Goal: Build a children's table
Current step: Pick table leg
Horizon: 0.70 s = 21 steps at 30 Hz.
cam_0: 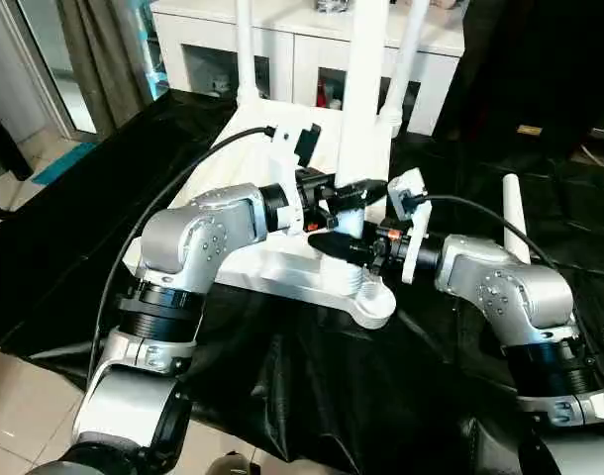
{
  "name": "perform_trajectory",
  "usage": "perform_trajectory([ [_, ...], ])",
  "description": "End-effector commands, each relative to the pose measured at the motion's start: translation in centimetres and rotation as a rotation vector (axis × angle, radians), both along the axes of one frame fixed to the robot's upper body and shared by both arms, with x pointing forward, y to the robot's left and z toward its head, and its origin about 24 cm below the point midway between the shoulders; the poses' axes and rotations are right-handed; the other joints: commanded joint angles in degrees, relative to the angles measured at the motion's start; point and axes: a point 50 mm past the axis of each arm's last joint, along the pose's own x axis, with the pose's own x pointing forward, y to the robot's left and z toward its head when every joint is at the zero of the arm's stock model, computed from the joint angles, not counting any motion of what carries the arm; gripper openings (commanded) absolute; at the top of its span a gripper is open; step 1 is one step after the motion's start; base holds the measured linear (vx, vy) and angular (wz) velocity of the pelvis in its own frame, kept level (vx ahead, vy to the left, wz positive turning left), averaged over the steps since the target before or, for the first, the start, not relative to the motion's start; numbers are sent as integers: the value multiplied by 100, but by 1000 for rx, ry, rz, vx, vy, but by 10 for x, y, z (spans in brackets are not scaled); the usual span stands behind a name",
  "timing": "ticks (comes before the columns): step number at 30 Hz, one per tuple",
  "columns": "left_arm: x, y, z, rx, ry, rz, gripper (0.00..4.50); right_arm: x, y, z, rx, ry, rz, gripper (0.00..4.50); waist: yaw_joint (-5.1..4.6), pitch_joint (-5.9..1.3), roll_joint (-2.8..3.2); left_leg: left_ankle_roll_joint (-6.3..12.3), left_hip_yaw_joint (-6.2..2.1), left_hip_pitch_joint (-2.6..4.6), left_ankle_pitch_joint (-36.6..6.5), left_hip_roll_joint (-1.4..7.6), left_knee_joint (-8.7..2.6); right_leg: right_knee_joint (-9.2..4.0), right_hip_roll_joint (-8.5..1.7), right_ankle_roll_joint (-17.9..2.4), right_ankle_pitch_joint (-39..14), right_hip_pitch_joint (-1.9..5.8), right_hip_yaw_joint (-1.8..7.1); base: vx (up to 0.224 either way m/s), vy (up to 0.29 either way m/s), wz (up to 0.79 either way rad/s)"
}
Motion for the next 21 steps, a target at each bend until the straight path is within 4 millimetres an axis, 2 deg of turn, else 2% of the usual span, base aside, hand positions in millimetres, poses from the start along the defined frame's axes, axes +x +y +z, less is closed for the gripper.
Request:
perform_trajectory([
  [1, -6, -7, 8, -15, -31, -70, 193, 1, -2, 2, -17, 3, -2, 275, -2, -451, -38, 147, -188, 114, -419, 358, -339, -361, -517, -1072, -513, 337, 358, 0, 0, 0],
  [3, -7, -8, 8, -15, -30, -80, 193, 0, -3, 1, -19, 4, 2, 238, -4, -451, -32, 120, -191, 117, -448, 362, -341, -364, -516, -1077, -537, 339, 358, 0, 0, 0],
  [5, -8, -8, 8, -12, -27, -90, 193, 0, -3, 1, -25, 4, 4, 238, -9, -455, -31, 108, -189, 116, -473, 358, -338, -360, -514, -1083, -527, 342, 358, 0, 0, 0],
  [8, -9, -8, 7, -5, -26, -101, 193, -1, -4, 0, -34, 1, 13, 202, -7, -454, -25, 99, -190, 123, -479, 362, -341, -365, -515, -1083, -541, 336, 358, 0, 0, 0],
  [21, -7, -4, 6, 9, -50, -92, 193, -4, -2, -3, -41, -5, 33, 192, -2, -459, -27, 105, -191, 118, -447, 361, -334, -353, -515, -1100, -484, 340, 357, 0, 0, 0],
])
